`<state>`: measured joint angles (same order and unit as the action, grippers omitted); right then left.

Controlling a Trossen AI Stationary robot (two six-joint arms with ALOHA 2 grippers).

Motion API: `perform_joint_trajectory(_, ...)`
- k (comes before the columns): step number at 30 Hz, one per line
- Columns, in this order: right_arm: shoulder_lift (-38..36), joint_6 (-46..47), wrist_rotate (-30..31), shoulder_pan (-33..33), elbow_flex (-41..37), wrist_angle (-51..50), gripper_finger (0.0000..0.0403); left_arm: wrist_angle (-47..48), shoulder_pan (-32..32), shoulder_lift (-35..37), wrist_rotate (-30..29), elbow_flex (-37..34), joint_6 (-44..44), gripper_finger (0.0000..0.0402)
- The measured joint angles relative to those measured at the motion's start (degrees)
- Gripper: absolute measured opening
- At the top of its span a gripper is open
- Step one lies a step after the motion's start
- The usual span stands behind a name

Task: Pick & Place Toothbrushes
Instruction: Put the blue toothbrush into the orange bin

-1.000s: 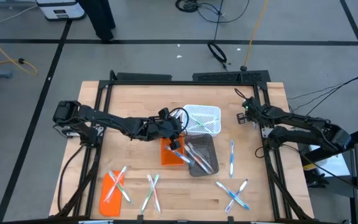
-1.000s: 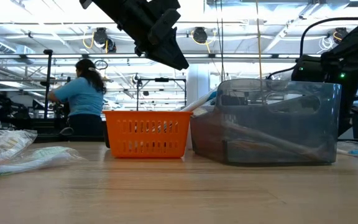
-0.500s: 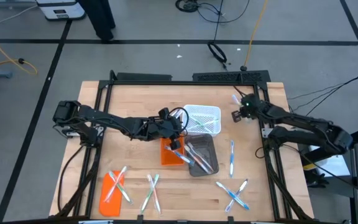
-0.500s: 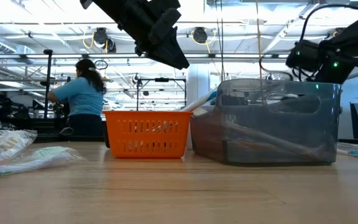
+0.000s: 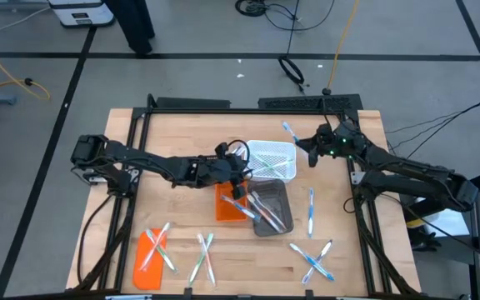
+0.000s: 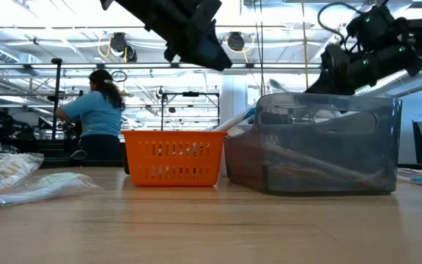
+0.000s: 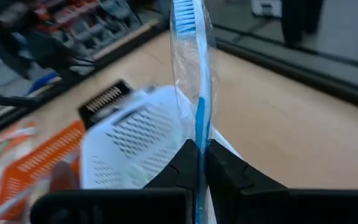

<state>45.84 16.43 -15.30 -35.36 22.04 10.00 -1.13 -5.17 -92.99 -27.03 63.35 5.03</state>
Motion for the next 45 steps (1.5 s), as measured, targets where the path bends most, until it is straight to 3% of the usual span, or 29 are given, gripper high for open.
perform_joint_trajectory(15,-1.0,0.8,0.0,13.1,0.1,17.3,0.0010,-12.9,0.0,0.0,0.4,0.0,-1.3,0.0136)
perform_joint_trajectory(31,-0.6,-4.0,0.5,27.2,0.1,30.3,0.0010,-24.3,0.0,0.0,12.0,0.0,-3.4,0.0136)
perform_joint_trajectory(36,2.4,-6.4,3.5,31.1,0.1,33.6,0.0010,-27.5,0.0,0.0,14.6,0.0,-4.6,0.0136)
perform_joint_trajectory(45,11.5,-8.1,3.6,33.2,0.1,43.9,0.0010,-28.8,0.0,0.0,15.1,0.0,-4.8,0.0136)
